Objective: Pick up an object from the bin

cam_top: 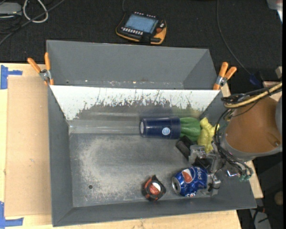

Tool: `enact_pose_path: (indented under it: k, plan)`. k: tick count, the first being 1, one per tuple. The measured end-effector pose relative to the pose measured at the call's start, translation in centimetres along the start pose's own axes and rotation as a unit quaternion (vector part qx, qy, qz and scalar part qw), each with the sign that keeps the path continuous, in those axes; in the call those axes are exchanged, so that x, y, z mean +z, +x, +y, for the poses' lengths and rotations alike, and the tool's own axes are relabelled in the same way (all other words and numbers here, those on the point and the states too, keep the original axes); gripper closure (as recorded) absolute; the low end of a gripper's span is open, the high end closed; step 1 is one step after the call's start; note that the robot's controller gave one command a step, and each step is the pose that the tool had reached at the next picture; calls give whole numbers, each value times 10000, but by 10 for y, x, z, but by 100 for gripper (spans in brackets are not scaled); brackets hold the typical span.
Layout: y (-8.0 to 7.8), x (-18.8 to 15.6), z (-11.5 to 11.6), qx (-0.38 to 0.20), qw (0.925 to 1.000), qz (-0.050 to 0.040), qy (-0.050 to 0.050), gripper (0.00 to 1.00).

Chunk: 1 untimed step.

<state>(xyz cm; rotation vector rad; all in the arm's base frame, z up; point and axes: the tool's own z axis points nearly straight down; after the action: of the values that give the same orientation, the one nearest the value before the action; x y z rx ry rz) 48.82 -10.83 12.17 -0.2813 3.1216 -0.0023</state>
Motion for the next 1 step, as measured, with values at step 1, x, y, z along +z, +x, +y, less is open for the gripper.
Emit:
enact_pose_path:
  k: [1]
  plan:
    - [2,45,3,-21,10000,27,-26,0]
